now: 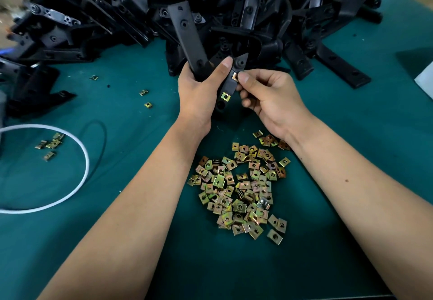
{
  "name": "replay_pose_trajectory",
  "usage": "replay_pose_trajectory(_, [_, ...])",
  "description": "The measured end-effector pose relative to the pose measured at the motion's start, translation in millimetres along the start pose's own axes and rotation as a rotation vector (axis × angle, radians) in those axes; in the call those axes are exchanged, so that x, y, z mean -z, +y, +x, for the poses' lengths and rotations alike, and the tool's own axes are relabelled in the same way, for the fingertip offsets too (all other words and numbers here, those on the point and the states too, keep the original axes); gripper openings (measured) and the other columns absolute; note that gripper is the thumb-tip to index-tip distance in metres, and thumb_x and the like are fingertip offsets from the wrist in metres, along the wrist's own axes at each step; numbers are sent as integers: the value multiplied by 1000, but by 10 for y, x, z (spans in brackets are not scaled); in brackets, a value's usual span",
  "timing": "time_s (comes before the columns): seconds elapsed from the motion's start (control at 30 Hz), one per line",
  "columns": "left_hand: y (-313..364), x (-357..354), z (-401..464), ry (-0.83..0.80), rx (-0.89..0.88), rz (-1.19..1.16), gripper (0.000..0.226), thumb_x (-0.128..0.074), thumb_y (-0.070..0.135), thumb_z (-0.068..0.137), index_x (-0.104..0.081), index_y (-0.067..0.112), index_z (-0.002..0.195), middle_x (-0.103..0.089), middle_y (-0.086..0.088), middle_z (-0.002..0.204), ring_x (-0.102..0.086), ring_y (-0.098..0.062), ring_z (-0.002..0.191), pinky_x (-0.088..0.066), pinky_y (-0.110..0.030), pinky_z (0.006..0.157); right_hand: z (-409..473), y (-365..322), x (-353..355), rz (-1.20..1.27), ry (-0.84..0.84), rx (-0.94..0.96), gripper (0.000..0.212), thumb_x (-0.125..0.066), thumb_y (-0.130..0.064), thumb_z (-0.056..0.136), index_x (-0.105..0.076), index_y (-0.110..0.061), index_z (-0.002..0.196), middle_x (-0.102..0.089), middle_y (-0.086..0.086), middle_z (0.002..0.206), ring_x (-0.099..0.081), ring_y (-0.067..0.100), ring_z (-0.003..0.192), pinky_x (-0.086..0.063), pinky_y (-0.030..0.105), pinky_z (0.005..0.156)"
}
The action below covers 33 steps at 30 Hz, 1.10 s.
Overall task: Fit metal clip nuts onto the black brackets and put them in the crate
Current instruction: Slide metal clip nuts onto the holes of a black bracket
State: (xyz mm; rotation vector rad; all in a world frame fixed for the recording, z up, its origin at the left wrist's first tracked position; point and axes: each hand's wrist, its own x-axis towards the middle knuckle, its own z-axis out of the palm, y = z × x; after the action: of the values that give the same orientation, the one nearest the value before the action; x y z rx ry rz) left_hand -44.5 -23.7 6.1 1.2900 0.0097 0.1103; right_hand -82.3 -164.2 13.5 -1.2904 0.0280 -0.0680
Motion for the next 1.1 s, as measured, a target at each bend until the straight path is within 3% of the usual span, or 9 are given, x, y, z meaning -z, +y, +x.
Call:
replay_pose_trajectory(0.2, [18, 2, -14, 1, -4, -21, 31, -83, 17, 85, -62, 5, 103, -68, -12, 94, -70, -26, 87, -60, -48, 87, -3, 7, -32, -48, 11, 2, 13, -68, -9, 98, -72, -5, 86, -64, 3, 70, -57, 9, 61, -48, 21, 53])
replay_pose_trajectory(0.37, [19, -7, -17, 4, -2, -4, 29, -84, 19, 85, -62, 7, 100, -69, -9, 91, -70, -24, 86, -60, -45, 86, -1, -1, -3, -9, -24, -6, 12, -65, -7, 99, -74, -6, 90, -64, 8, 79, -58, 10, 66, -49, 22, 56])
replay_pose_trajectory(0.53, [33, -23, -32, -18, 0, 6, 28, -84, 16, 84, -62, 7, 98, -71, -10, 91, -72, -28, 88, -62, -48, 87, 5, 10, 5, -29, -57, 7, 20, -69, -6, 96, -72, -13, 77, -62, 0, 73, -57, 10, 67, -48, 22, 56])
replay_pose_trajectory(0.63, [81, -8, -29, 78, 42, -133, 33, -83, 15, 85, -64, 0, 107, -73, -23, 105, -73, -37, 99, -60, -53, 93, 7, 5, 20, -7, -55, -13, 14, -68, -7, 97, -74, -11, 84, -66, 2, 74, -58, 10, 66, -48, 21, 56])
replay_pose_trajectory(0.7, [142, 37, -16, 149, 72, -250, 29, -80, 14, 88, -65, 1, 110, -74, -22, 114, -72, -39, 107, -57, -57, 97, 23, 6, 19, -16, -32, -32, 12, -69, -6, 96, -75, -9, 86, -68, 4, 74, -59, 10, 65, -49, 21, 55])
replay_pose_trajectory(0.83, [375, 244, 80, 227, 19, -345, 19, -78, 13, 91, -61, 7, 98, -74, -16, 102, -72, -38, 104, -54, -52, 102, 89, 7, -121, -367, -72, -47, 2, -77, -4, 89, -76, -4, 88, -70, 4, 67, -60, 10, 57, -51, 21, 52])
replay_pose_trajectory(1.0, [650, 847, 193, 416, -129, -419, 22, -76, 9, 90, -55, 8, 94, -65, -13, 88, -64, -29, 81, -53, -44, 75, 175, 23, -760, -751, -304, 66, 5, -80, -14, 88, -76, -12, 85, -72, -3, 68, -63, 6, 54, -52, 24, 50])
replay_pose_trajectory(1.1, [664, 1159, 167, 496, -140, -421, 21, -76, 9, 91, -56, 6, 98, -64, -16, 92, -63, -30, 81, -54, -43, 71, 251, 136, -1277, -1073, -398, 248, 4, -76, -21, 90, -74, -19, 86, -72, -3, 83, -68, 11, 73, -54, 27, 66])
